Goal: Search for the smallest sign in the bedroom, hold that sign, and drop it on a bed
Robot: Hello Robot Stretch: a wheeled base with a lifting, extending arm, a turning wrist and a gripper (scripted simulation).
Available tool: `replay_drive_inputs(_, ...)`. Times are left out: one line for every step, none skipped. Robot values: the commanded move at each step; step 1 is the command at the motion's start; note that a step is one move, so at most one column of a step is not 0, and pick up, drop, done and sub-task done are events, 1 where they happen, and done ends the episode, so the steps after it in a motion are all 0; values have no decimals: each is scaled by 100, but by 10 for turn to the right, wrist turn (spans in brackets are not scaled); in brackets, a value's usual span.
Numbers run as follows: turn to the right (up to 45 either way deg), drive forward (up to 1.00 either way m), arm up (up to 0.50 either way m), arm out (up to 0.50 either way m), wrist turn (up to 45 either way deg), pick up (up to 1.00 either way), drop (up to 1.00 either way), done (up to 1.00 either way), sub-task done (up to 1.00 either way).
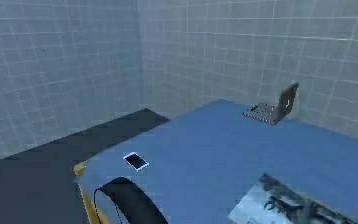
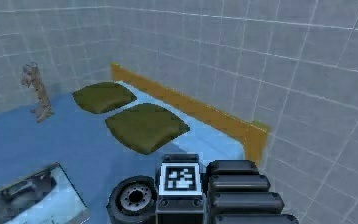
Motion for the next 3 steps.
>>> replay_drive_inputs(-450,0,0,0,0,0,0,0,0)
replay_drive_inputs(-450,0,0,0,0,0,0,0,0)
replay_drive_inputs(-330,0,0,0,0,0,0,0,0)
